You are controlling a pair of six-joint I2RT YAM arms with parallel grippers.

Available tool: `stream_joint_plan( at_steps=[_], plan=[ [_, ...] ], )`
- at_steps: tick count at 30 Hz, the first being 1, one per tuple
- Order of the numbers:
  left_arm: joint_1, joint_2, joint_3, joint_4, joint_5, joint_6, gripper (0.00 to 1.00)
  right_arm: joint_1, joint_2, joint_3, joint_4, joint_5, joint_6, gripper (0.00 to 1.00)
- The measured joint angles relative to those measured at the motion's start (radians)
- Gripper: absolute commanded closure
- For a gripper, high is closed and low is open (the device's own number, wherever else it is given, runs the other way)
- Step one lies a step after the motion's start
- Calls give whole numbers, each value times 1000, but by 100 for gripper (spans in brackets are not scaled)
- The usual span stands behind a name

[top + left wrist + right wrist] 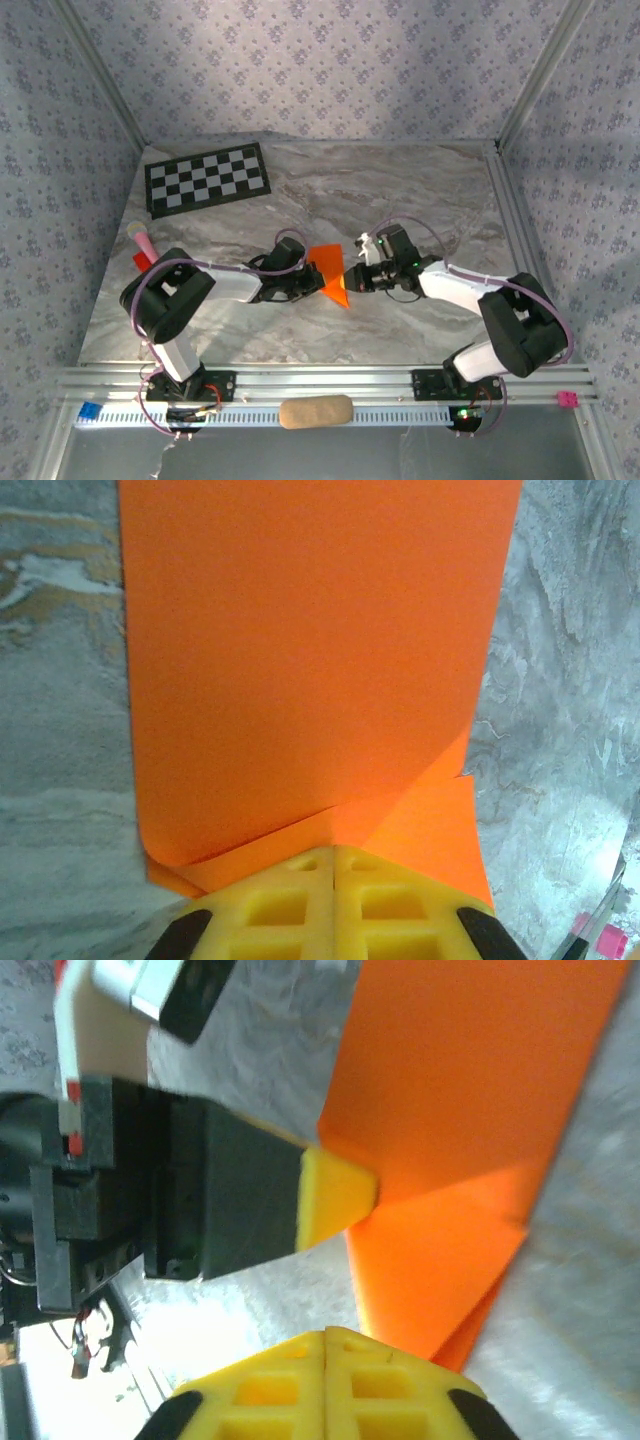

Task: Fold a paper plane with a square sheet of paper (pick it up from the middle)
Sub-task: Third fold the triangle at the center of the table.

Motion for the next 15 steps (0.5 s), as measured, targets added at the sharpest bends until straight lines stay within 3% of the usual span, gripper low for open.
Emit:
stream_joint_plan(
  at_steps=[15],
  plan=[
    [0,0,0,-2,0,4,100,123,160,119,-95,58,5,100]
  ],
)
